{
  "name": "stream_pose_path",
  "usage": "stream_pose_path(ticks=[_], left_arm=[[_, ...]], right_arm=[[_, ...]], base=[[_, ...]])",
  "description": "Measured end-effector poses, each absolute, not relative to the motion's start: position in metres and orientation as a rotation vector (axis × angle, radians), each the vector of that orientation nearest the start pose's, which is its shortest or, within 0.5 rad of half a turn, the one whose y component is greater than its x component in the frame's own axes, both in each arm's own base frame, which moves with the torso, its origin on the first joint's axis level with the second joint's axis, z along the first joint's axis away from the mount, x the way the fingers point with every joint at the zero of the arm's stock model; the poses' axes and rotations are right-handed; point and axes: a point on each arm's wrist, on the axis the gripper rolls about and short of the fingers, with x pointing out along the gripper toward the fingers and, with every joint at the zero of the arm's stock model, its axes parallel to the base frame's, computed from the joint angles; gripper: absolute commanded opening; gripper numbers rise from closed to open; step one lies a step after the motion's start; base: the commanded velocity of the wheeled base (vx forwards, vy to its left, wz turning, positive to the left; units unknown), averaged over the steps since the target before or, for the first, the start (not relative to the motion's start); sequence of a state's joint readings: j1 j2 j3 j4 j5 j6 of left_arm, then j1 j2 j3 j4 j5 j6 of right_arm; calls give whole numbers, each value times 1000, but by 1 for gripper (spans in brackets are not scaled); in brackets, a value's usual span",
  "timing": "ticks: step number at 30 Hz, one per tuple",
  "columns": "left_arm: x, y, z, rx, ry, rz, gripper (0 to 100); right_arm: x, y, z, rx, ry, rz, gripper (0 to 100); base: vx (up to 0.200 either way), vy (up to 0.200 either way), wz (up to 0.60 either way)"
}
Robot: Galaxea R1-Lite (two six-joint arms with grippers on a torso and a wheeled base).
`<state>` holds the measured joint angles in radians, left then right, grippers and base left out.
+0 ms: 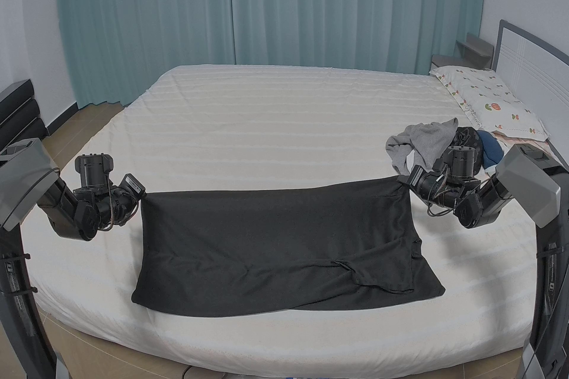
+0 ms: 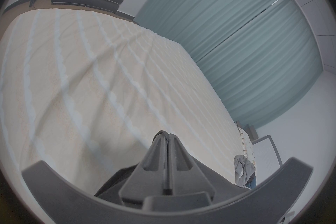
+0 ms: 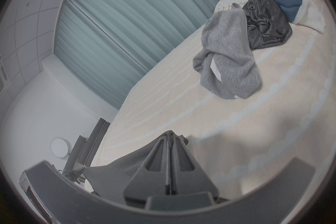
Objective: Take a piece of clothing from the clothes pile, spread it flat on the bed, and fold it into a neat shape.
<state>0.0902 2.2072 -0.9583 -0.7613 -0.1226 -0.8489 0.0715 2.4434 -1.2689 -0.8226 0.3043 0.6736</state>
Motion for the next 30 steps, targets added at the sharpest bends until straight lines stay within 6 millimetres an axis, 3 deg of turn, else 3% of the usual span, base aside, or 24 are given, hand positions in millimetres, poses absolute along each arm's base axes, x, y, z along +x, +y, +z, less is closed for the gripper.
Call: stream_pose_path(ticks=[21,30], left_arm=[[363,31,45,-841,511,180,0],[344,33,36,-803,532,187,0]], right_arm=[[414,28,29,701,587,308,0],[387,23,15,628,655,315,0]], base=[[0,0,0],[0,0,0]])
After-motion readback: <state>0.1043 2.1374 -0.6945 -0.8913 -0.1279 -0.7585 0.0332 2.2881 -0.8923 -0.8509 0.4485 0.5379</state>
